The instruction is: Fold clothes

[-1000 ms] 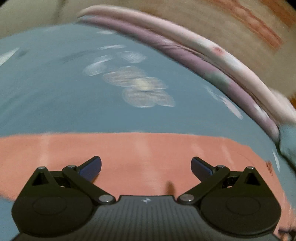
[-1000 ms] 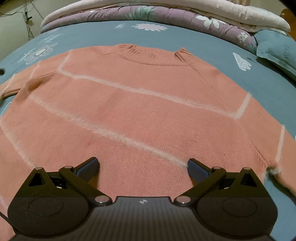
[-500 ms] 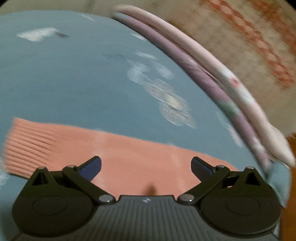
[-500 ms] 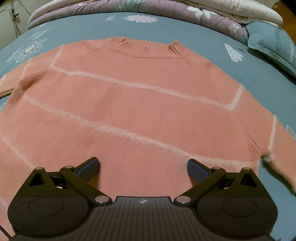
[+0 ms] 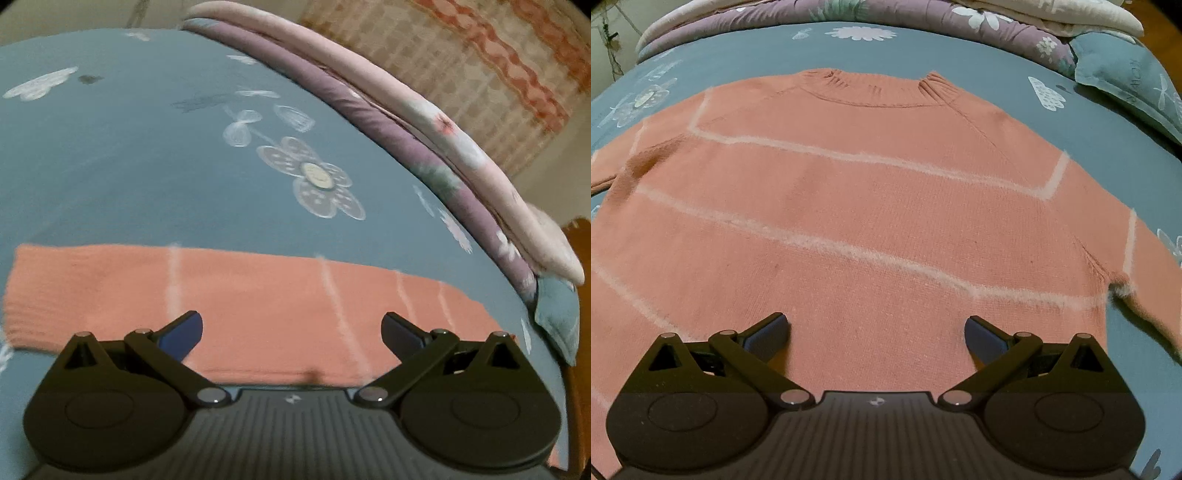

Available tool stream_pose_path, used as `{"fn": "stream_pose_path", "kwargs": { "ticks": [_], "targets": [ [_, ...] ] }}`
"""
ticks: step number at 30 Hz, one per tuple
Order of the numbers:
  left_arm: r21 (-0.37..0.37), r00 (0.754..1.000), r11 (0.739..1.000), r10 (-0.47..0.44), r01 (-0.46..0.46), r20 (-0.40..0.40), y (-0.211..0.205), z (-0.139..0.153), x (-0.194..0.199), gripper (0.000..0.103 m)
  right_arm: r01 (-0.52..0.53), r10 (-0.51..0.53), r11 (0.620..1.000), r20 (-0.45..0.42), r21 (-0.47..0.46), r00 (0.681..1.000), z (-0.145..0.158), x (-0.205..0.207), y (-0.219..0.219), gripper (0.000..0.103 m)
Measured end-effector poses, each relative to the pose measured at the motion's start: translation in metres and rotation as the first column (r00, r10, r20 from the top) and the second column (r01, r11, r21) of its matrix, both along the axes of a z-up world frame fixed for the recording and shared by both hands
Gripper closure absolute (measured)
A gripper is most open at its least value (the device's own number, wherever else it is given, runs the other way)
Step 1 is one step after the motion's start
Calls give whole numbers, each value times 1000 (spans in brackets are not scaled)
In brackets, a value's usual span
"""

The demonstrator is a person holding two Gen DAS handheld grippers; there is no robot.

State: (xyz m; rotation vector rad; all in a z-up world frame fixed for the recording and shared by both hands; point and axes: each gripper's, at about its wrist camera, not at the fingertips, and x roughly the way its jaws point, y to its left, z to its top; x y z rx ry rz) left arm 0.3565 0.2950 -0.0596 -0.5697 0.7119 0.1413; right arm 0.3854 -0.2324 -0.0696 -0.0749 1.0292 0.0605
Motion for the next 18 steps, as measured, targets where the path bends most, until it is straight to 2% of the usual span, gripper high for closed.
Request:
{"fn": "stream_pose_path", "kwargs": {
  "ticks": [3, 6, 8, 12, 15, 18],
  "targets": [
    [138, 998, 989, -45, 50, -41, -23, -5, 8, 1, 0, 0, 1000, 4, 4, 1000, 0, -1, -1, 0],
    [275, 983, 961, 12, 39, -182, -31, -23, 10, 1, 3, -3, 1000, 15, 7, 1000, -1, -3, -2, 0],
    [337, 979, 939, 8, 63, -204, -37, -23, 4, 1, 5, -6, 1000, 19, 6, 1000, -2, -4, -2, 0],
    [390, 979, 917, 0, 82, -206, -47, -7, 7, 1, 10, -10, 1000, 20, 6, 1000, -3, -4, -2, 0],
    [403, 989, 911, -35, 90, -142, -61, 3, 28, 1, 17, -17, 1000, 21, 3, 1000, -3, -3, -1, 0],
    [432, 990, 897, -43, 98, -136, -78, -1, 58, 1, 20, -20, 1000, 28, 2, 999, -3, -5, 0, 0]
  ]
}}
